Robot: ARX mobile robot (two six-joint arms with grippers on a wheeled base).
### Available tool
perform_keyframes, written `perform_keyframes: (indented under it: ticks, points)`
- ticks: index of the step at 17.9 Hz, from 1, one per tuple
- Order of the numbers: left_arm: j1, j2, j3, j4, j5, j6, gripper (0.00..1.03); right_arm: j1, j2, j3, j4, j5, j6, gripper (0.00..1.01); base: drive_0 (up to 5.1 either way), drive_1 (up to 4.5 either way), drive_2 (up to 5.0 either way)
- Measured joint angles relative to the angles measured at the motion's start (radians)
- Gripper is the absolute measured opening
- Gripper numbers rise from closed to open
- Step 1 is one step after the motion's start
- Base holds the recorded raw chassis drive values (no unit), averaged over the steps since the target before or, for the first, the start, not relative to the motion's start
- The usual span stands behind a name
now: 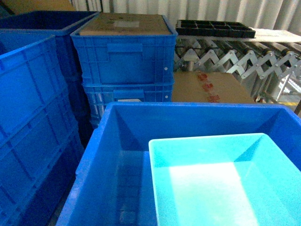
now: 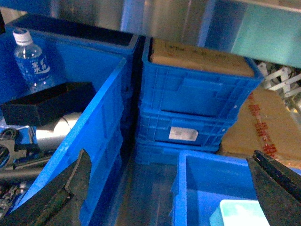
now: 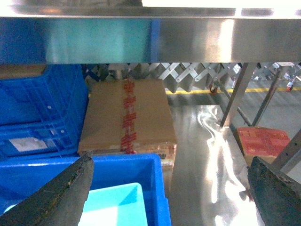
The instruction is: Stack blue boxes stably on right
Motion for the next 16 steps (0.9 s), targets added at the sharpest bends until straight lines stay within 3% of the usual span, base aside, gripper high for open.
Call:
perform_keyframes:
  ticks: [2, 5, 6, 9, 10, 16]
  points:
    - [0.000, 0.017, 0.012, 0.072, -0.014, -0.018, 0.98, 0.009, 0.047, 0.005, 0.047, 0.018, 0.034, 0.98, 0.0, 0.00, 0.0]
    - [0.002, 0.025, 0.016, 0.068, -0.021, -0.019, 0.98, 0.027, 0.076, 0.005, 0.122, 0.002, 0.044, 0.98, 0.0, 0.00, 0.0]
    - [0.002, 0.025, 0.016, 0.069, -0.021, -0.019, 0.98, 0.028, 0.050, -0.057, 0.288, -0.036, 0.032, 0.87, 0.0, 0.00, 0.0]
    - [0.062, -0.067, -0.173, 0.344, 0.151, 0.130, 0.74, 0.059, -0.070, -0.284, 0.443, -0.027, 0.016, 0.60, 0.0, 0.00, 0.0]
    - [0.074, -0.097, -0.223, 0.372, 0.165, 0.157, 0.68, 0.065, -0.082, -0.320, 0.461, -0.019, 0.014, 0.54, 0.0, 0.00, 0.0]
    - [0.119, -0.168, -0.352, 0.435, 0.200, 0.198, 0.48, 0.082, -0.133, -0.435, 0.499, -0.002, 0.014, 0.34, 0.0, 0.00, 0.0]
